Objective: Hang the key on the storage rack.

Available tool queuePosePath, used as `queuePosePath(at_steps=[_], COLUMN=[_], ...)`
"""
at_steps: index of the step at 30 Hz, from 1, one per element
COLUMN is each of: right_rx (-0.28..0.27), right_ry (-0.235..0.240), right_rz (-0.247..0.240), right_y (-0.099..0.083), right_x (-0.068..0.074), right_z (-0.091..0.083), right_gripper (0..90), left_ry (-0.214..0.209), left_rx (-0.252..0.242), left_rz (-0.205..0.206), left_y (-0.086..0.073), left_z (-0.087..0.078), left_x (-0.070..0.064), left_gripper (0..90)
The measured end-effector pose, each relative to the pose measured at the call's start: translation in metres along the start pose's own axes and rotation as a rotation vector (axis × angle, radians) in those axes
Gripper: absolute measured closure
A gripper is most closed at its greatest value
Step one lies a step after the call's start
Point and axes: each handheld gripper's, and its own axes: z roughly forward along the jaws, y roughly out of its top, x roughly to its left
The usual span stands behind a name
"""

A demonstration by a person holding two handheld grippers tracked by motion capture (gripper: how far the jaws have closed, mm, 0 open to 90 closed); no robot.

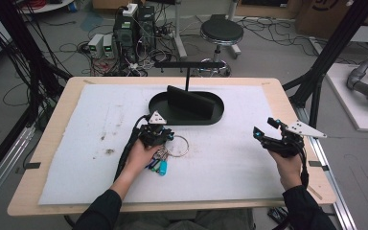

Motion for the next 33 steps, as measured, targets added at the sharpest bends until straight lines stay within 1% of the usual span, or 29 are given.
queuePosePath(at_steps=[2,6,11,15,20,23,27,29,31,32,33], right_rx=[0.001,0.0,-0.001,-0.001,-0.003,-0.011,-0.015,-0.015,-0.02,-0.023,-0.027], right_ry=[-0.003,-0.005,-0.005,-0.004,-0.005,-0.006,-0.006,-0.003,-0.001,0.005,0.008], right_rz=[-0.003,-0.002,-0.006,-0.006,-0.007,-0.005,-0.001,-0.002,-0.004,-0.001,0.0], right_y=[0.0,0.0,0.0,0.0,0.001,0.001,0.001,0.002,0.002,0.002,0.003], right_x=[-0.001,-0.002,-0.001,0.001,0.001,0.0,0.0,0.0,0.0,0.001,0.002], right_z=[-0.001,-0.001,0.0,0.0,0.0,0.0,0.0,0.001,0.002,0.003,0.004], right_gripper=[25.2,25.2,25.2,25.2,25.2,25.2,25.2,25.3,25.2,25.2,25.3], left_ry=[0.008,0.006,0.016,0.019,0.023,0.016,0.012,0.009,0.004,0.003,0.001], left_rx=[0.017,0.055,0.057,0.057,0.054,0.024,-0.054,-0.076,-0.107,-0.114,-0.123], left_rz=[0.003,0.009,0.01,0.025,0.032,0.027,0.017,0.017,0.028,0.031,0.048], left_y=[-0.001,-0.003,-0.003,-0.003,-0.002,-0.002,0.0,0.002,0.003,0.003,0.004], left_z=[0.002,0.006,0.006,0.006,0.006,0.002,-0.011,-0.017,-0.023,-0.025,-0.029], left_x=[0.0,0.0,-0.002,-0.002,-0.003,-0.002,-0.001,-0.002,-0.004,-0.005,-0.007], left_gripper=[77.5,77.7,78.7,85.7,86.0,86.1,86.1,86.2,86.2,86.2,86.2])
